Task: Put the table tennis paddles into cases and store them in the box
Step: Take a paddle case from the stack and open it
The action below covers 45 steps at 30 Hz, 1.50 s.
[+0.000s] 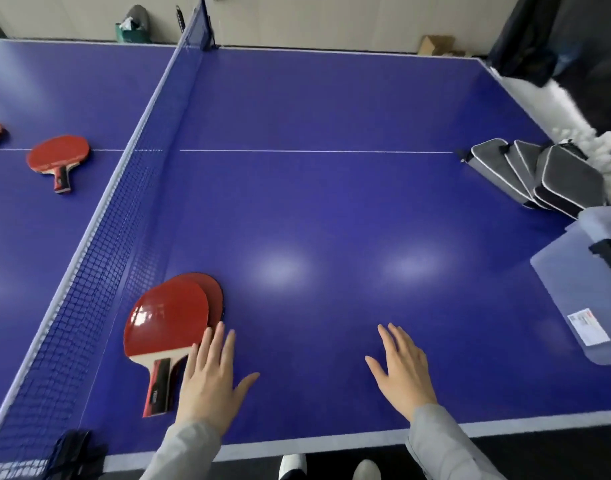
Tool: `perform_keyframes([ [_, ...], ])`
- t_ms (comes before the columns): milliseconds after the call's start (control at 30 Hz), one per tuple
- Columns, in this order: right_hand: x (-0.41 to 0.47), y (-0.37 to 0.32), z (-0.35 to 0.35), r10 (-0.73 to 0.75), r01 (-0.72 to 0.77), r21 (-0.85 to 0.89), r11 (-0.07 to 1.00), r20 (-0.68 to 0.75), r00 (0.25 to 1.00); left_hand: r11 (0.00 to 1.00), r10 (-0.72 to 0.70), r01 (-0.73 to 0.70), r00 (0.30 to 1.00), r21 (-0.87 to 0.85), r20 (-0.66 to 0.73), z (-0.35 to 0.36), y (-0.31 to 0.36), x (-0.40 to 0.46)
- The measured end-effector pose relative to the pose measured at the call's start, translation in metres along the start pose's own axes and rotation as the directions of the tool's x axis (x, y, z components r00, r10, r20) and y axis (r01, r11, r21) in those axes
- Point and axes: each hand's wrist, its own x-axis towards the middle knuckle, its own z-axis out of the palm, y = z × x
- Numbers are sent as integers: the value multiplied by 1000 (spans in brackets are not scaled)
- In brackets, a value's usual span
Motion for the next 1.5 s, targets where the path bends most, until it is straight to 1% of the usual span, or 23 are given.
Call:
perform_keyframes([
  [67,-6,15,-14,21,-22,-9,1000,-24,999,987,124,-129,991,99,52,-4,34,19],
  [100,-9,23,-21,31,-32,-13,999,-33,999,974,154,-167,984,151,91,-4,49,28],
  [133,-12,33,-29,48,-49,-10,999,-46,998,959,199,-219,972,182,121,-3,65,38],
  [200,-19,55,-46,88,-89,-8,996,-77,993,946,234,-264,957,185,171,-7,100,55],
  [333,-32,102,-82,160,-159,21,987,-146,976,904,358,-374,927,206,112,-22,178,76],
  [433,-49,152,-114,220,-211,63,976,-219,951,867,443,-445,895,225,62,-34,250,80],
  [500,-65,191,-134,259,-242,95,966,-277,925,853,488,-485,872,192,32,-39,303,77],
  [600,-95,251,-156,336,-284,192,939,-343,877,843,529,-518,848,147,-41,-42,378,65],
  [667,-123,299,-164,363,-302,212,929,-369,856,839,540,-530,840,127,-60,-39,430,53],
  [833,-179,414,-183,405,-362,183,914,-381,831,843,537,-531,837,85,-106,-27,539,17],
  [900,-193,449,-192,415,-369,191,910,-380,826,846,533,-526,837,88,-125,-25,574,4],
  [1000,-195,483,-204,406,-357,197,913,-361,840,856,516,-509,848,86,-120,-25,609,-5],
  [1067,-186,499,-212,383,-334,191,923,-366,848,866,500,-493,857,84,-123,-25,628,-4],
  [1200,-154,523,-226,285,-241,155,958,-404,870,884,466,-459,878,88,-109,-24,658,12],
  [1333,-110,547,-241,209,-173,125,977,-389,897,910,413,-404,905,96,-104,-13,686,39],
  [1500,-45,585,-269,135,-117,73,991,-364,922,940,341,-335,929,67,-141,1,715,89],
])
